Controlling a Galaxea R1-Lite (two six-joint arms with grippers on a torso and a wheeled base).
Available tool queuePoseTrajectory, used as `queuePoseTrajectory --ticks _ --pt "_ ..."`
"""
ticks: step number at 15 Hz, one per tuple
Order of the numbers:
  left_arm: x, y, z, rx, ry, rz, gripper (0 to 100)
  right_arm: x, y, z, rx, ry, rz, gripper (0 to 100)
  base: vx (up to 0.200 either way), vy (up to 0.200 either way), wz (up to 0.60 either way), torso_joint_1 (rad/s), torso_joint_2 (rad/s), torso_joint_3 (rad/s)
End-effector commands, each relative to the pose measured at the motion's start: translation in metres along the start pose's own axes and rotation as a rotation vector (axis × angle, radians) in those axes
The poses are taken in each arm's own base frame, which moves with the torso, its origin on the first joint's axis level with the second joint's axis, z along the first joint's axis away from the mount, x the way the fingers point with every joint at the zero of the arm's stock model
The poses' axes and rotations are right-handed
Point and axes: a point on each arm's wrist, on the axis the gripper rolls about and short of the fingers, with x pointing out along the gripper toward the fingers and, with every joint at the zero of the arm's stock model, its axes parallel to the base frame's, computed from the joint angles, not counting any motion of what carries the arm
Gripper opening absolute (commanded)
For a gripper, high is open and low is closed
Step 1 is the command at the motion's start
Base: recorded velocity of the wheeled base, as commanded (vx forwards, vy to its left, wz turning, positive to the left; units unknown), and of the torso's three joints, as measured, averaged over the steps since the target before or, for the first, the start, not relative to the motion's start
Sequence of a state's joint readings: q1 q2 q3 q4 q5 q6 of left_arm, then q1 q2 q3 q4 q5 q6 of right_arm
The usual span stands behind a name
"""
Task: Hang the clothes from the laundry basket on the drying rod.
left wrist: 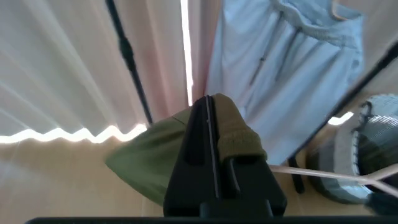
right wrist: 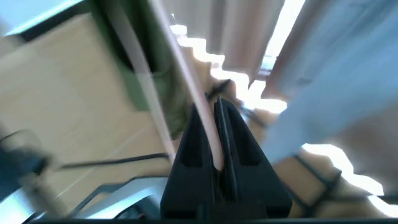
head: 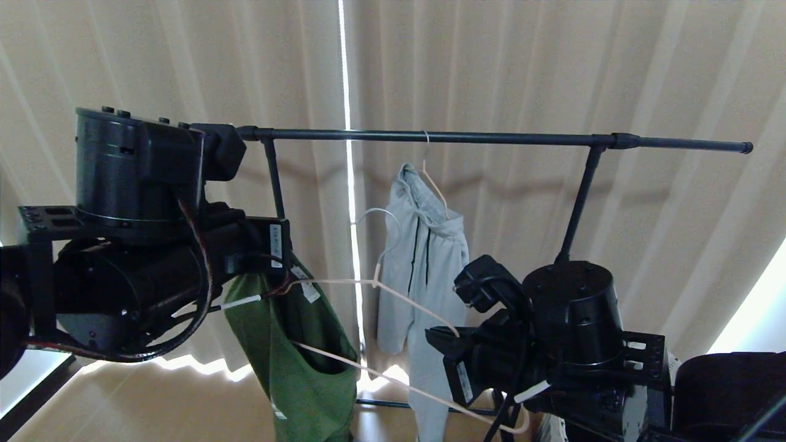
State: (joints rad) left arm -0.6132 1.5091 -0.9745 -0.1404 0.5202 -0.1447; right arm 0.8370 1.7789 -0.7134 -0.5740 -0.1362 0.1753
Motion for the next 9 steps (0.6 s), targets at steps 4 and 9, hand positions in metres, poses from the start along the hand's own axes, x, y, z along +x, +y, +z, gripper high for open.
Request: queuePoseTrajectory --ticks 4,9 --pt "0.008 0.018 -0.009 0.061 0.038 0.075 0 -0.005 -0.024 0.01 0.039 -0.043 -0.116 0 0.0 0.0 0.0 0.0 0.0 0.0" --pt "0.004 0.019 -0.013 0.099 0.097 0.073 0 -0.003 -0.032 0.017 0.055 -0.073 -0.162 0 0.0 0.0 0.0 0.0 0.0 0.0"
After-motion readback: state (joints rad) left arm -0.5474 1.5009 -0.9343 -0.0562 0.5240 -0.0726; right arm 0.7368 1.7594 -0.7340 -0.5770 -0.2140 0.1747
